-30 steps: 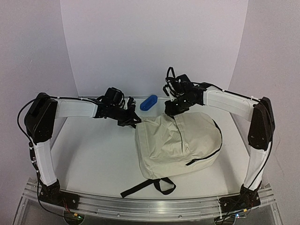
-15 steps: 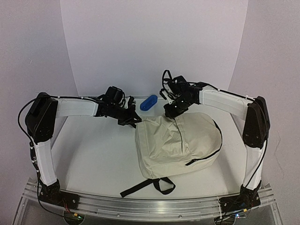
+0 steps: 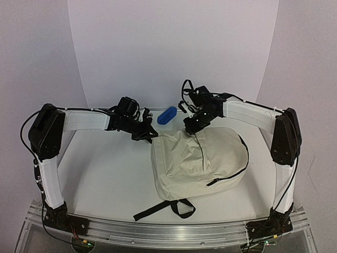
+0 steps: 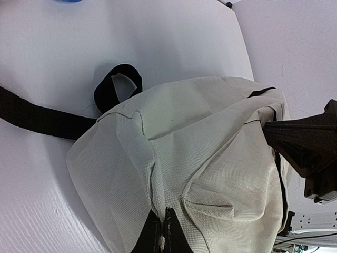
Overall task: Pack the student bag
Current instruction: Unzip the student bag at the center of the board.
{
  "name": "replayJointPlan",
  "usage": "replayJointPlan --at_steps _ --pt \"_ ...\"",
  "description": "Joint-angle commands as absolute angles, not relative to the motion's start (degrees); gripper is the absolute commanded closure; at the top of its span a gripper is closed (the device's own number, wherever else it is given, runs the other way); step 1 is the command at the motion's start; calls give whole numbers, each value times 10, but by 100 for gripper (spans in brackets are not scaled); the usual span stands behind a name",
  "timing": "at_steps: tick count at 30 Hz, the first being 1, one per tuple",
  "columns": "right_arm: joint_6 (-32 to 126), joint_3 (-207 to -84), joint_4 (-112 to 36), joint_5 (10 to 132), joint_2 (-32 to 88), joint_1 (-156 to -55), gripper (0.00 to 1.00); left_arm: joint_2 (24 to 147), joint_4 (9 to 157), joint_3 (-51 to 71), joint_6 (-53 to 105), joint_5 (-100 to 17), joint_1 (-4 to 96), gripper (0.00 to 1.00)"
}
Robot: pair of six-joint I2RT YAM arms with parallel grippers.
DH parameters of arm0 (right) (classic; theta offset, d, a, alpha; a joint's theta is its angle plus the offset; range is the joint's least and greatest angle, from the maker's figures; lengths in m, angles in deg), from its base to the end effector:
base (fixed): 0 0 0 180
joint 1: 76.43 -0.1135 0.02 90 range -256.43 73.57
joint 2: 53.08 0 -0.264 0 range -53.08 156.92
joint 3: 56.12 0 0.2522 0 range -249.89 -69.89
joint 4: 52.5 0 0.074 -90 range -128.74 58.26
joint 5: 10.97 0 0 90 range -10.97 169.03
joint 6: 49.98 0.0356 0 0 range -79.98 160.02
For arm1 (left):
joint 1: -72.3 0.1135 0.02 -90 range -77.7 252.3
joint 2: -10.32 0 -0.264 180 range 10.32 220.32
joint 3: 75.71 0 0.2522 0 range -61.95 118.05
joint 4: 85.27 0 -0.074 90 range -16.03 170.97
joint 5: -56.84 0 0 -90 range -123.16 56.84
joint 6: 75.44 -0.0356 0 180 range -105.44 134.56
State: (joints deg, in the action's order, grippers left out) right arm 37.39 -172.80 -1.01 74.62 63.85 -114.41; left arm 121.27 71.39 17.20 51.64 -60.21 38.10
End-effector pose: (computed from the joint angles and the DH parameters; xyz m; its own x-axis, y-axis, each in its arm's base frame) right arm 0.3606 0.2850 0.2618 -0.5884 -0.5174 -0.6213 -0.6788 0.7336 0.0319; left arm 0.3494 -0.2571 0.2121 -0.9082 -0.0320 -0.4174 0.2949 0.6587 -0.6922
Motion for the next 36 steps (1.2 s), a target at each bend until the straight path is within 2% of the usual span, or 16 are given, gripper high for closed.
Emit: replayJointPlan --at_steps 1,6,11,36 --pt "386 -1719 -1 669 591 -1146 100 1204 732 172 514 -587 414 100" --pt "396 -1670 -16 533 568 -1146 100 1203 740 165 514 -601 434 100" --pt "423 -1617 -27 491 541 -1146 100 1204 739 167 509 -601 444 100" --pt "515 -1436 -73 432 405 -1183 100 1237 744 203 505 -607 471 100"
